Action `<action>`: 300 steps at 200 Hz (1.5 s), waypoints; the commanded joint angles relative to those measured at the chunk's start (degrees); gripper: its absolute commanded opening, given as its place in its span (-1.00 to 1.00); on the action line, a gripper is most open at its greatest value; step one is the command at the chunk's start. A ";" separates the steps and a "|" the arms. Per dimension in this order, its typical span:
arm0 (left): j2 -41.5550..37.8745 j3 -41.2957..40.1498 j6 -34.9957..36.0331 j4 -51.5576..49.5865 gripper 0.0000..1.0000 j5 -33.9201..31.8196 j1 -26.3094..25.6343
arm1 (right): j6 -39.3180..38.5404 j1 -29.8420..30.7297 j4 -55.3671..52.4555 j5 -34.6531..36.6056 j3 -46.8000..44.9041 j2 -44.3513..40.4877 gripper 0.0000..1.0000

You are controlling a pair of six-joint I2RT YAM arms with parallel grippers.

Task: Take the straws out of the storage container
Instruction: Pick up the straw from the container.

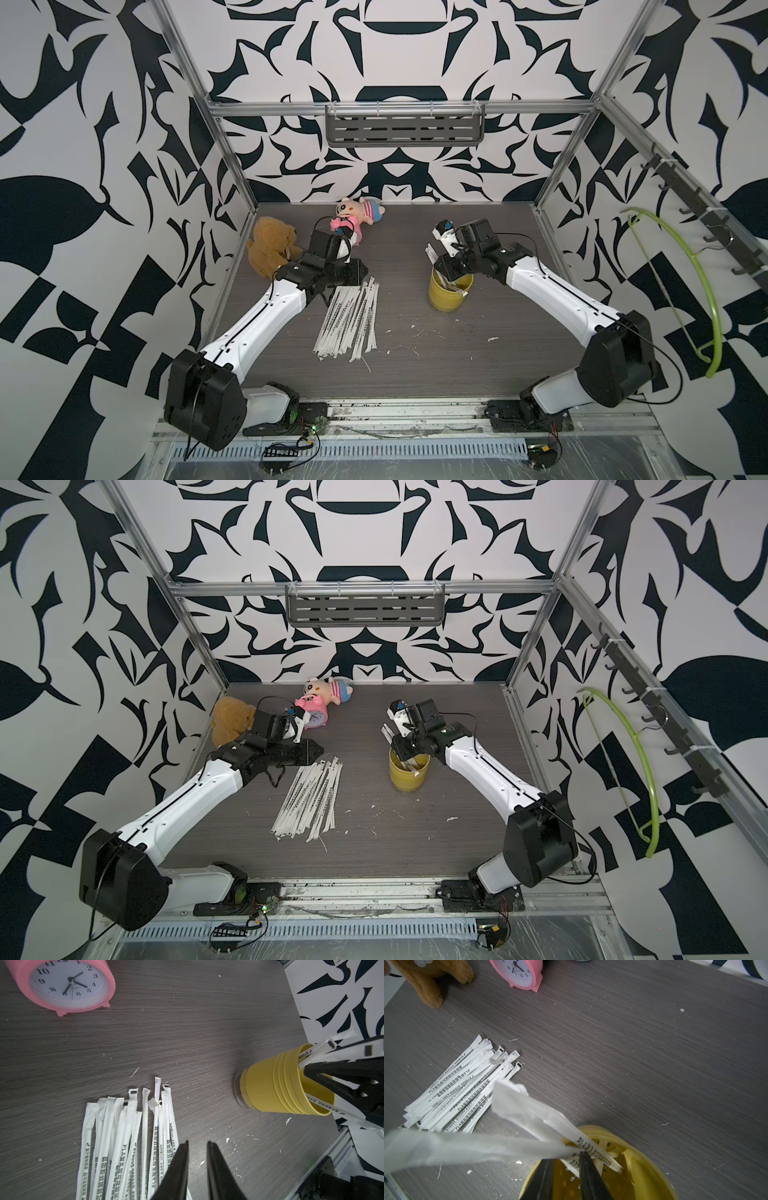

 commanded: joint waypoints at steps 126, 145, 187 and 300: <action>-0.13 -1.33 0.03 1.68 -0.57 -0.10 0.12 | 1.11 -0.20 2.41 7.74 5.18 1.03 -0.43; -0.05 -1.44 -0.14 1.77 -0.58 -0.08 0.12 | 1.70 -0.40 2.61 8.58 4.88 0.67 -0.42; -0.34 -1.77 -0.23 1.89 -0.58 -0.04 0.12 | 2.94 -1.09 2.30 9.32 4.19 -0.45 -0.26; -0.30 -2.24 -0.75 2.42 -0.57 0.01 0.12 | 5.11 -4.40 2.00 8.05 1.82 -3.37 -0.32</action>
